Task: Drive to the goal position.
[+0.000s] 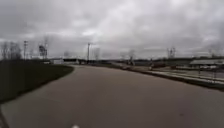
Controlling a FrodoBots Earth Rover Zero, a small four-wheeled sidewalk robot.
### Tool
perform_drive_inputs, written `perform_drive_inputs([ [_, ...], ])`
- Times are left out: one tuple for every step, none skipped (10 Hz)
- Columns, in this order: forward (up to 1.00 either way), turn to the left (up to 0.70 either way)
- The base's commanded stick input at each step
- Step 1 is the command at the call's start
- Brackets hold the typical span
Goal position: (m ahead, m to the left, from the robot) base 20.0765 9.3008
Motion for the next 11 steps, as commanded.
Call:
perform_drive_inputs([
  [1.0, 0.35],
  [1.0, 0.02],
  [1.0, 0.0],
  [1.0, 0.0],
  [1.0, 0.0],
  [1.0, 0.0],
  [1.0, 0.0],
  [1.0, 0.0],
  [1.0, 0.0],
  [1.0, 0.0],
  [1.0, 0.0],
])
